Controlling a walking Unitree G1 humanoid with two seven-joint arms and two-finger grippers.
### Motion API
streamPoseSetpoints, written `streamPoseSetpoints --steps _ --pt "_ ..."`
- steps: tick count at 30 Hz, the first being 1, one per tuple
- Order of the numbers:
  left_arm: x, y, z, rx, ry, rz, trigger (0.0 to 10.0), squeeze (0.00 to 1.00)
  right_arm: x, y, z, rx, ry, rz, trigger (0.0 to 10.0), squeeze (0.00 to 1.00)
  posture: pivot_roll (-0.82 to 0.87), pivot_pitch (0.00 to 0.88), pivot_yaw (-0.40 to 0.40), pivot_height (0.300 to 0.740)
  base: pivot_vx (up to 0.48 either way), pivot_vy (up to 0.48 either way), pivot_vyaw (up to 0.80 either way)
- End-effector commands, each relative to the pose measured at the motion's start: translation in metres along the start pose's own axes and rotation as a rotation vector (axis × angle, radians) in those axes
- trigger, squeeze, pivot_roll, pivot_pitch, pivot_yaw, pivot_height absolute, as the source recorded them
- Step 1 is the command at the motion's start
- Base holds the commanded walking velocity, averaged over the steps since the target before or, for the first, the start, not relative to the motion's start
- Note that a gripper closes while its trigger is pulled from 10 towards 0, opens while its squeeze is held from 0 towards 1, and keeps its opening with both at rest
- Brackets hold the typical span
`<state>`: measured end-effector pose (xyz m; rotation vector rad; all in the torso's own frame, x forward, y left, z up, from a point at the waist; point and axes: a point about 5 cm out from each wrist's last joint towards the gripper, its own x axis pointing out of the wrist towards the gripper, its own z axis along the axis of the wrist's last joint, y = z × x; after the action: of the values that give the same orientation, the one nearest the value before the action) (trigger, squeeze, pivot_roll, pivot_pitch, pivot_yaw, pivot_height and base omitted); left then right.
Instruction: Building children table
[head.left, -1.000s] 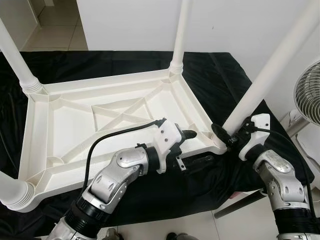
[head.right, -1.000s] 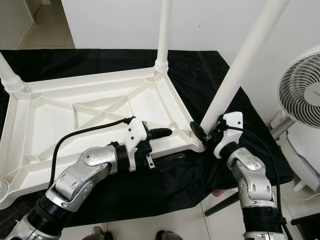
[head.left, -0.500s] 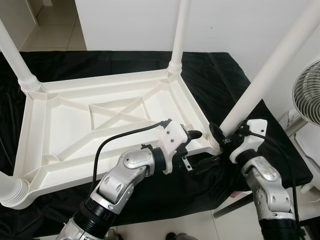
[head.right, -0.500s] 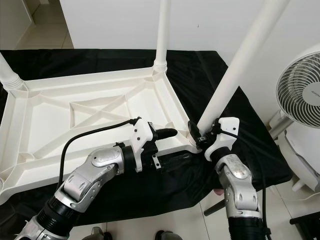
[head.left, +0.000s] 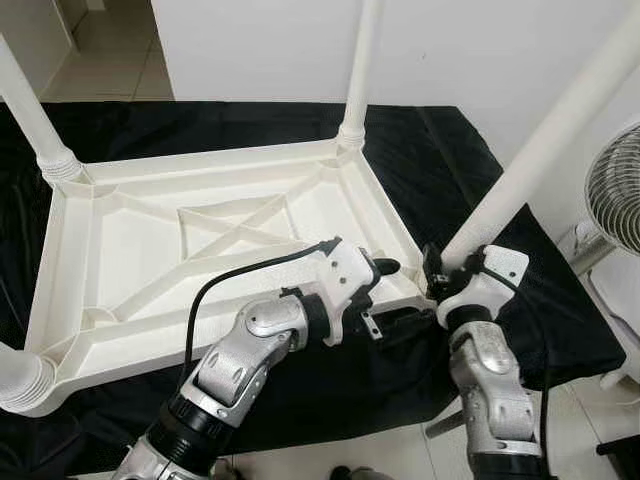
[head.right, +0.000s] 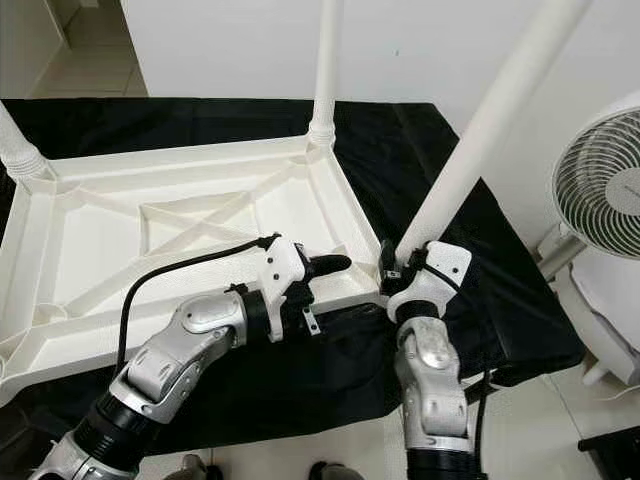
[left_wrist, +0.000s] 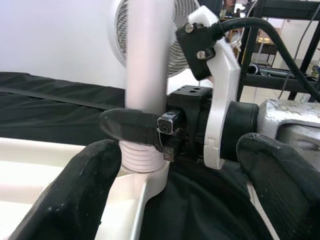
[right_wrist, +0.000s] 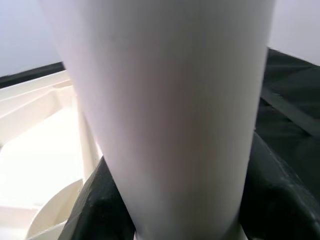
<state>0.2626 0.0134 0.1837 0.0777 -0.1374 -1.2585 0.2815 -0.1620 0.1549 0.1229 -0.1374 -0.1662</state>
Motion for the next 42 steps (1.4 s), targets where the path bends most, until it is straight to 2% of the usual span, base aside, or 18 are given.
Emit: streamPoseSetpoints --steps 1,6,7,8,9,10,11,17,20,21,22,23,24,27,29,35,37,42 --pt "0.002 0.004 0.000 0.023 0.005 0.046 10.0 0.00 -0.004 0.003 -0.016 0.016 0.091 -0.059 0.0 0.00 0.00 0.071 -0.054 0.740 0.000 0.000 0.00" --pt "0.002 0.005 0.000 0.024 0.000 0.049 10.0 0.00 -0.004 0.006 -0.017 -0.010 0.094 -0.082 0.0 0.00 0.00 0.069 -0.054 0.740 0.000 0.000 0.00" --pt "0.002 0.005 0.001 0.025 0.000 0.050 10.0 0.00 -0.003 0.006 -0.016 -0.014 0.091 -0.086 2.6 0.00 0.00 0.069 -0.054 0.740 0.000 0.000 0.00" --pt "0.002 0.005 0.001 0.025 0.000 0.050 10.0 0.00 -0.003 0.006 -0.016 -0.014 0.091 -0.086 2.6 0.00 0.00 0.069 -0.054 0.740 0.000 0.000 0.00" --pt "0.001 0.005 0.001 0.026 0.000 0.050 10.0 0.00 -0.004 0.005 -0.015 -0.023 0.086 -0.095 4.1 0.00 0.00 0.069 -0.054 0.740 0.000 0.000 0.00" --pt "0.001 0.005 0.001 0.026 0.000 0.050 10.0 0.00 -0.004 0.005 -0.015 -0.023 0.086 -0.095 4.1 0.00 0.00 0.069 -0.054 0.740 0.000 0.000 0.00" --pt "0.001 0.006 0.001 0.030 0.002 0.051 10.0 0.00 -0.002 0.002 -0.014 -0.022 0.080 -0.103 10.0 1.00 0.01 0.073 -0.062 0.740 0.000 0.000 0.00" --pt "0.000 0.007 0.001 0.033 0.002 0.055 10.0 0.00 0.000 0.003 -0.010 -0.010 0.055 -0.063 10.0 1.00 0.01 0.073 -0.062 0.740 0.000 0.000 0.00" --pt "0.000 0.008 0.002 0.033 0.000 0.057 10.0 0.00 0.004 0.001 -0.007 0.004 0.053 0.005 10.0 1.00 0.01 0.081 -0.060 0.740 0.000 0.000 0.00" --pt "0.000 0.008 0.003 0.034 -0.002 0.059 10.0 0.00 0.008 -0.002 -0.004 -0.016 0.047 0.061 10.0 1.00 0.01 0.082 -0.060 0.740 0.000 0.000 0.00" --pt "0.000 0.008 0.003 0.033 -0.004 0.060 10.0 0.00 0.010 -0.005 -0.002 -0.025 0.040 0.095 10.0 0.26 0.01 0.086 -0.058 0.740 0.000 0.000 0.00" --pt "0.000 0.008 0.003 0.033 -0.004 0.060 10.0 0.00 0.010 -0.005 -0.002 -0.025 0.040 0.095 10.0 0.26 0.01 0.086 -0.058 0.740 0.000 0.000 0.00" --pt "0.001 0.009 0.004 0.031 -0.005 0.062 10.0 0.00 0.013 -0.007 0.001 -0.033 0.035 0.122 10.0 0.00 0.01 0.089 -0.056 0.740 0.000 0.000 0.00" --pt "0.001 0.009 0.004 0.029 -0.008 0.065 10.0 0.00 0.019 -0.011 0.006 -0.035 0.025 0.192 10.0 0.00 0.01 0.092 -0.052 0.740 0.000 0.000 0.00" --pt "0.003 0.009 0.006 0.027 -0.014 0.065 10.0 0.00 0.025 -0.015 0.010 -0.067 0.032 0.335 10.0 0.00 0.01 0.094 -0.050 0.740 0.000 0.000 0.00" --pt "0.004 0.008 0.007 0.026 -0.018 0.063 10.0 0.00 0.027 -0.016 0.011 -0.064 0.051 0.436 10.0 0.00 0.01 0.094 -0.049 0.740 0.000 0.000 0.00" --pt "0.004 0.009 0.008 0.030 -0.020 0.064 10.0 0.00 0.028 -0.018 0.011 -0.109 0.063 0.523 10.0 0.00 0.01 0.094 -0.049 0.740 0.000 0.000 0.00" --pt "0.004 0.009 0.009 0.033 -0.021 0.066 10.0 0.00 0.030 -0.023 0.008 -0.133 0.092 0.591 10.0 0.00 0.01 0.093 -0.051 0.740 0.000 0.000 0.00"
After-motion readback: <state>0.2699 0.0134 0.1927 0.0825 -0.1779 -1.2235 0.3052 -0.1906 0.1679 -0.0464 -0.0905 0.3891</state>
